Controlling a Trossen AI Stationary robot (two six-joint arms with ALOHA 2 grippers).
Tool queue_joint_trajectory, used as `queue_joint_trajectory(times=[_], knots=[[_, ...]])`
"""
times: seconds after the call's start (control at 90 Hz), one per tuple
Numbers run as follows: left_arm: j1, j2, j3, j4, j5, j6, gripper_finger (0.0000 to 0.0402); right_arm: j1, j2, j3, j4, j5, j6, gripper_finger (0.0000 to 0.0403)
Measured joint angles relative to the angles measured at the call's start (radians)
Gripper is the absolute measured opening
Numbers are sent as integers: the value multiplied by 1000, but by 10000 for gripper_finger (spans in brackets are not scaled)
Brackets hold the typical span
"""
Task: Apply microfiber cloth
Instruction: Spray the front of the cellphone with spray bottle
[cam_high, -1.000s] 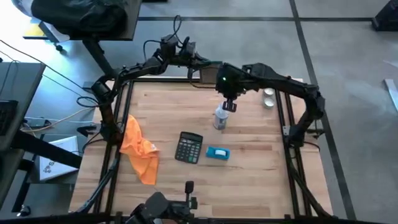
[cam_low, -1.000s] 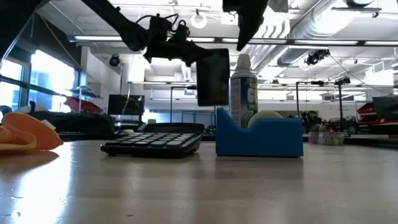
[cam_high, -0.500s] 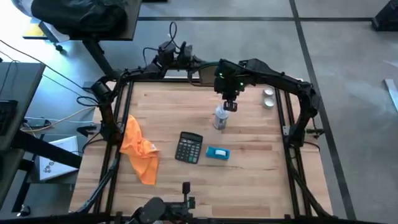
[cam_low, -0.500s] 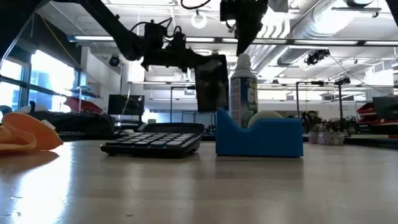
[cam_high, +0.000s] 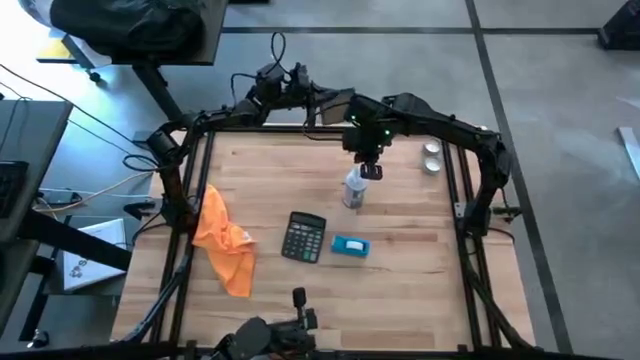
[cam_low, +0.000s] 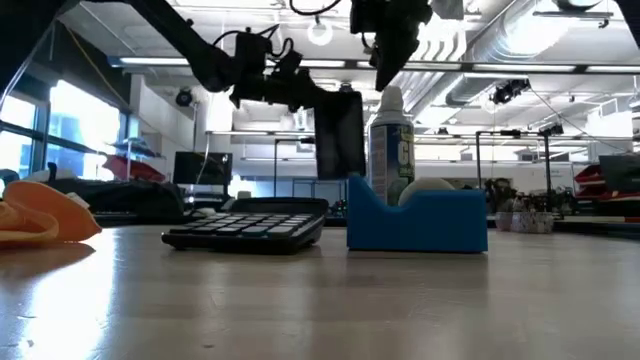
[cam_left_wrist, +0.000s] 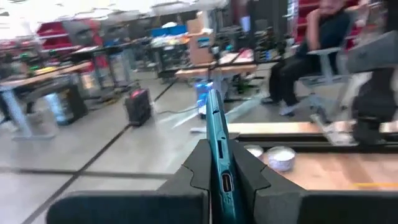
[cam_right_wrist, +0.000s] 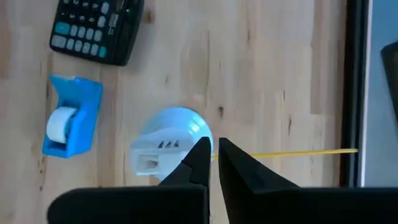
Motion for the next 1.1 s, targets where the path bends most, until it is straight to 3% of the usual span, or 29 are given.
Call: queue_joint_trajectory(times=[0.278, 0.489, 1.0, 1.1], knots=[[20, 128, 147, -1, 45, -48, 2, -40, 0, 61, -35, 12, -1, 0], [30, 229, 266, -32, 124, -102, 2, -68, 0, 60, -108, -17, 107, 0], [21, 234, 267, -32, 165, -105, 8, -69, 40, 58, -104, -49, 129, 0], [23, 234, 267, -44, 164, -101, 9, -69, 41, 58, -95, -39, 228, 0]])
